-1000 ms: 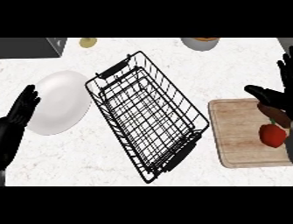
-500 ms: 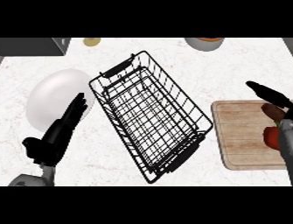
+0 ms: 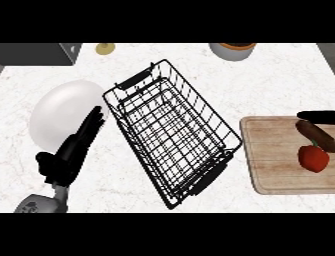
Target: Pick the bell pepper from the cutting board and place it in the tiered basket
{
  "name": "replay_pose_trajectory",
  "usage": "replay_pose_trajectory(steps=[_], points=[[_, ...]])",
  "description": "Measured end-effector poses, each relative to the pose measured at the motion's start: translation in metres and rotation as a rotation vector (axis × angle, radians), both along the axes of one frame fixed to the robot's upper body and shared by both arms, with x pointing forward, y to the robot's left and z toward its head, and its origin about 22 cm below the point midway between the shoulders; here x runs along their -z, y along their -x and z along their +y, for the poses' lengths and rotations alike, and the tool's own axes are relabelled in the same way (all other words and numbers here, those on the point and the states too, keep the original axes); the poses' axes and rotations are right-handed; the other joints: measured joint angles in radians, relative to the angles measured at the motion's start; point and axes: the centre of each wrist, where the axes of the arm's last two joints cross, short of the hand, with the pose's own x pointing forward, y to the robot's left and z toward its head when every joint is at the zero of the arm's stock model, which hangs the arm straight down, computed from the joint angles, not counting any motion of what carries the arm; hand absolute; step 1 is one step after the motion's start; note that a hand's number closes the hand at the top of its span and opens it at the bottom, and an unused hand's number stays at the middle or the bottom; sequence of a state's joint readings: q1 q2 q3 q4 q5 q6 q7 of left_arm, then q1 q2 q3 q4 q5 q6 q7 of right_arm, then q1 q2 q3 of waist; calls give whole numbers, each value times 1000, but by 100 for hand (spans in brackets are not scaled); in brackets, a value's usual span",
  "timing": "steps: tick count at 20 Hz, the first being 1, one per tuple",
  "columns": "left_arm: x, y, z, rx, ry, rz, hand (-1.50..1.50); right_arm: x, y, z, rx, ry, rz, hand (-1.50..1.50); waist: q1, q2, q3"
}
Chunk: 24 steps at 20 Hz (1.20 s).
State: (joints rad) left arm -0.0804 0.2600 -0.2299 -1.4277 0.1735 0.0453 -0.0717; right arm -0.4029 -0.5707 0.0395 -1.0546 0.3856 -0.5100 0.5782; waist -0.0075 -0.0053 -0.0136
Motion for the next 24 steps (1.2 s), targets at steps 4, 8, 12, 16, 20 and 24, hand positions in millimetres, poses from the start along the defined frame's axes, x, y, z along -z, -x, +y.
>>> replay_pose_trajectory(steps=[4,8,12,16,20,24], points=[[1,-1,-3,7,-2,4,0,-12,-6,2,-7,52,314,-150,7,-4,-1],[5,-1,-2,7,-3,10,0,-44,-22,29,-38,64,529,-150,4,-7,2],[6,-3,-1,0,2,6,0,-73,-29,64,-93,71,588,-150,-1,-7,6],[0,-7,5,-1,3,0,0,-83,-26,80,-114,77,606,-150,-4,-5,9],[3,-9,4,0,8,-3,0,-85,-24,81,-74,123,598,-150,-4,-2,10],[6,-10,3,0,9,0,0,-63,-19,74,-30,136,673,-150,-5,0,10]])
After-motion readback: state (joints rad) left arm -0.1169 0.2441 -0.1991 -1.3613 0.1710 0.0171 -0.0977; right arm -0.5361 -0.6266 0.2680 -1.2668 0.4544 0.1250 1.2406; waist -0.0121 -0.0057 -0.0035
